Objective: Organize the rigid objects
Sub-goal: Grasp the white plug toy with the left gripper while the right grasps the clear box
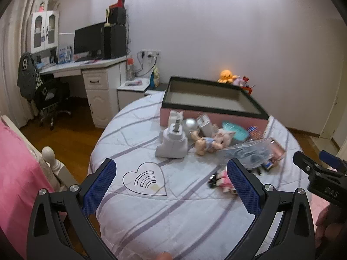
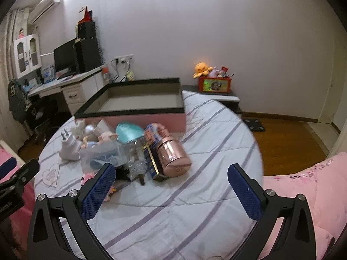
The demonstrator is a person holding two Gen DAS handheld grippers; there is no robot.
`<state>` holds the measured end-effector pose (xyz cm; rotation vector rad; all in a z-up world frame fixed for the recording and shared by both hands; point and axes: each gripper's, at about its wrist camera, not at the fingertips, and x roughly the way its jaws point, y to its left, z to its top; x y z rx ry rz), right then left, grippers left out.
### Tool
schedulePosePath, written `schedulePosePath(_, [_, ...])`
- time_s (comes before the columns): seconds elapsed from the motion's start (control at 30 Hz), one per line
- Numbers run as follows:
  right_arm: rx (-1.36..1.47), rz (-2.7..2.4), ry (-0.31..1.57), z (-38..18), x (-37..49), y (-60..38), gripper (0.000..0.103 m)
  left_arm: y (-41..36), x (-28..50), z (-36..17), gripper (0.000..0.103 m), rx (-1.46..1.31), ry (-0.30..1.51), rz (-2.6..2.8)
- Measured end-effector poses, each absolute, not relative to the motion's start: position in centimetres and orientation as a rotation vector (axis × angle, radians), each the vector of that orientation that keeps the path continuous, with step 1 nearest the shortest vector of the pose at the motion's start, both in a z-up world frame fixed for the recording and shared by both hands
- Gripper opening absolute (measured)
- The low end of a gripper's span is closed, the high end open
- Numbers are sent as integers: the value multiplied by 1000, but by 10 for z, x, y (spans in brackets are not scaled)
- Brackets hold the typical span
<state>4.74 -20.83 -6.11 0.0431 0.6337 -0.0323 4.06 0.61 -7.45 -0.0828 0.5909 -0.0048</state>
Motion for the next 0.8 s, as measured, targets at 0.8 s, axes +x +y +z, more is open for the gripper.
schedulePosePath(0.8, [-35, 288, 667, -90, 100, -140, 103, 17, 134, -119, 103, -44, 741, -15])
